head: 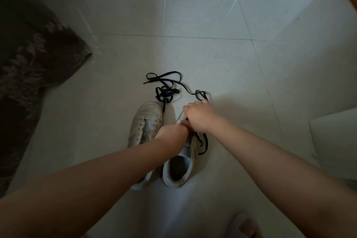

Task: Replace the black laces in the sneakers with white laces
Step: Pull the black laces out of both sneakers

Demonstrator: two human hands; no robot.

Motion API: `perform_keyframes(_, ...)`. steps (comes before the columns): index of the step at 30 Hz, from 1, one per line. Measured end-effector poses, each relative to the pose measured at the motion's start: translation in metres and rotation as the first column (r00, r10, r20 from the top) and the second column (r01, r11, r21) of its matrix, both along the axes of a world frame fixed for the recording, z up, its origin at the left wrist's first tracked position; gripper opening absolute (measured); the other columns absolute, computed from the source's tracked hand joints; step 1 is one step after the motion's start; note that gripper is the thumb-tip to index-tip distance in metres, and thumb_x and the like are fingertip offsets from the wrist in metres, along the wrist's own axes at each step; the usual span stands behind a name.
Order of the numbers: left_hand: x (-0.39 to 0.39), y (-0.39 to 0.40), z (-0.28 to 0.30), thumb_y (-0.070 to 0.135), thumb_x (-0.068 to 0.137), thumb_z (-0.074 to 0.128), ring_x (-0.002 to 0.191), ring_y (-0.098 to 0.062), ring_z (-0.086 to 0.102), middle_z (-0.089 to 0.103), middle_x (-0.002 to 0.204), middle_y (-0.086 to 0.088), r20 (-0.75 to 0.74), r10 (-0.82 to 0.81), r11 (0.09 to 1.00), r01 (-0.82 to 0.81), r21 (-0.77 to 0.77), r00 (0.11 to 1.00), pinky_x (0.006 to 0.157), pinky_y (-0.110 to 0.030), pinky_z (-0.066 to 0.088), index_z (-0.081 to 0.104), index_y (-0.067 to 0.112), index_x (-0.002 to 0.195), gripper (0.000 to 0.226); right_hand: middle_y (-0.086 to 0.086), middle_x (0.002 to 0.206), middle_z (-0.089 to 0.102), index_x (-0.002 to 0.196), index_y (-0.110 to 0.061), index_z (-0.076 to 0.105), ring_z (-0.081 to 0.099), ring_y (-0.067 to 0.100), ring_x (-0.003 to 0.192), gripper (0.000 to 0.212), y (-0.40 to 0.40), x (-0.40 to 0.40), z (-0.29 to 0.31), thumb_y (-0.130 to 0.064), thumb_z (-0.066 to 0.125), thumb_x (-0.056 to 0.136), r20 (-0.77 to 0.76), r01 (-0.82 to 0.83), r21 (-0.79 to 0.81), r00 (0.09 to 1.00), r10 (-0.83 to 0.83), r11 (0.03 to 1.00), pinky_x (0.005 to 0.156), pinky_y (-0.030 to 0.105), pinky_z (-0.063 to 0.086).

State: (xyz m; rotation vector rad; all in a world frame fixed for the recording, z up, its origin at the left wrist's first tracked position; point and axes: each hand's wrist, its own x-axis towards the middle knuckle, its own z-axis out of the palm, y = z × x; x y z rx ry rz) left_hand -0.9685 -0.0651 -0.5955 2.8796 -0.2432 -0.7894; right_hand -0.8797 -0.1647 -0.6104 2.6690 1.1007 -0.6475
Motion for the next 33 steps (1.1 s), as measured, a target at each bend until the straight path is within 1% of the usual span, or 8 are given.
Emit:
perform_keyframes(6, 0.001, 0.001, 0.0, 0.006, 0.096, 0.042, 0.094, -0.026, 0.064, 0.061, 0.11, -0.009, -0.019, 0.0, 1.0, 0.0, -0.002, 1.0, 0.067, -0.031, 0.045, 0.049, 0.007, 0.116, 0.022, 0.0, 0.083, 0.059, 0.081, -0.015, 0.055, 0.056, 0.021, 0.084, 0.023, -0.006, -0.006, -0.002, -0.028, 0.044, 0.097, -0.298, 0.278, 0.25, 0.933, -0.199, 0.927, 0.071, 0.031, 0.036)
perform_keyframes(9, 0.002, 0.001, 0.002, 0.003, 0.094, 0.045, 0.099, -0.027, 0.062, 0.059, 0.113, -0.01, -0.014, -0.015, 1.0, 0.015, -0.011, 1.0, 0.072, -0.032, 0.048, 0.048, 0.007, 0.121, 0.027, -0.005, 0.065, 0.052, 0.069, -0.016, 0.052, 0.047, 0.013, 0.065, 0.029, -0.008, 0.013, 0.025, -0.018, 0.046, 0.097, -0.649, 0.779, 0.468, 0.623, -0.437, 0.417, 0.059, 0.026, 0.035)
perform_keyframes(12, 0.002, 0.002, -0.003, 0.005, 0.096, 0.043, 0.096, -0.026, 0.063, 0.059, 0.111, -0.009, -0.01, 0.002, 1.0, -0.003, -0.01, 1.0, 0.068, -0.03, 0.046, 0.048, 0.007, 0.123, 0.028, -0.006, 0.053, 0.052, 0.06, -0.015, 0.048, 0.043, 0.012, 0.057, 0.034, -0.027, 0.043, 0.053, -0.013, 0.046, 0.093, -0.782, 0.845, 0.509, 0.377, -0.496, -0.162, 0.056, 0.024, 0.031)
perform_keyframes(17, 0.001, 0.001, -0.003, 0.005, 0.095, 0.046, 0.096, -0.025, 0.063, 0.059, 0.112, -0.009, -0.032, 0.0, 1.0, 0.0, 0.004, 1.0, 0.066, -0.028, 0.041, 0.05, 0.006, 0.119, 0.024, 0.011, 0.107, 0.064, 0.105, -0.008, 0.061, 0.056, 0.029, 0.101, 0.022, -0.046, 0.037, 0.019, -0.023, 0.052, 0.091, -0.214, 0.763, 0.375, 0.624, -0.752, 0.527, 0.087, 0.035, 0.044)
perform_keyframes(23, 0.0, 0.001, 0.001, 0.007, 0.097, 0.041, 0.096, -0.024, 0.064, 0.06, 0.112, -0.008, 0.017, -0.047, 0.999, 0.047, 0.004, 0.999, 0.066, -0.029, 0.042, 0.05, 0.008, 0.118, 0.023, 0.001, 0.111, 0.06, 0.107, -0.019, 0.06, 0.051, 0.023, 0.11, 0.023, -0.013, 0.001, 0.01, -0.033, 0.05, 0.091, -0.053, 0.132, 0.293, 0.991, -0.122, 0.947, 0.096, 0.035, 0.031)
perform_keyframes(27, 0.002, 0.001, 0.0, 0.008, 0.098, 0.039, 0.094, -0.025, 0.064, 0.062, 0.11, -0.008, 0.031, -0.029, 1.0, 0.029, -0.005, 0.999, 0.066, -0.029, 0.042, 0.047, 0.007, 0.122, 0.025, 0.003, 0.109, 0.061, 0.101, -0.016, 0.062, 0.049, 0.025, 0.108, 0.031, -0.01, -0.001, 0.002, -0.041, 0.045, 0.095, -0.027, 0.03, 0.102, 0.999, -0.027, 0.994, 0.093, 0.034, 0.033)
perform_keyframes(30, 0.002, 0.001, -0.002, 0.008, 0.098, 0.04, 0.092, -0.024, 0.064, 0.062, 0.108, -0.007, 0.023, -0.036, 0.999, 0.036, -0.002, 0.999, 0.064, -0.028, 0.042, 0.049, 0.008, 0.12, 0.024, 0.0, 0.084, 0.059, 0.072, -0.018, 0.058, 0.053, 0.023, 0.086, 0.029, -0.012, -0.003, -0.004, -0.03, 0.047, 0.096, -0.226, 0.157, 0.265, 0.969, -0.097, 0.951, 0.084, 0.038, 0.043)
perform_keyframes(33, 0.002, 0.002, -0.005, 0.006, 0.096, 0.042, 0.096, -0.025, 0.063, 0.058, 0.112, -0.008, 0.015, -0.058, 0.998, 0.058, -0.009, 0.998, 0.065, -0.029, 0.042, 0.047, 0.009, 0.122, 0.026, -0.004, 0.061, 0.045, 0.059, -0.019, 0.044, 0.044, 0.009, 0.06, 0.039, -0.012, 0.005, 0.013, -0.025, 0.048, 0.097, -0.504, 0.623, 0.45, 0.769, -0.394, 0.64, 0.063, 0.028, 0.04)
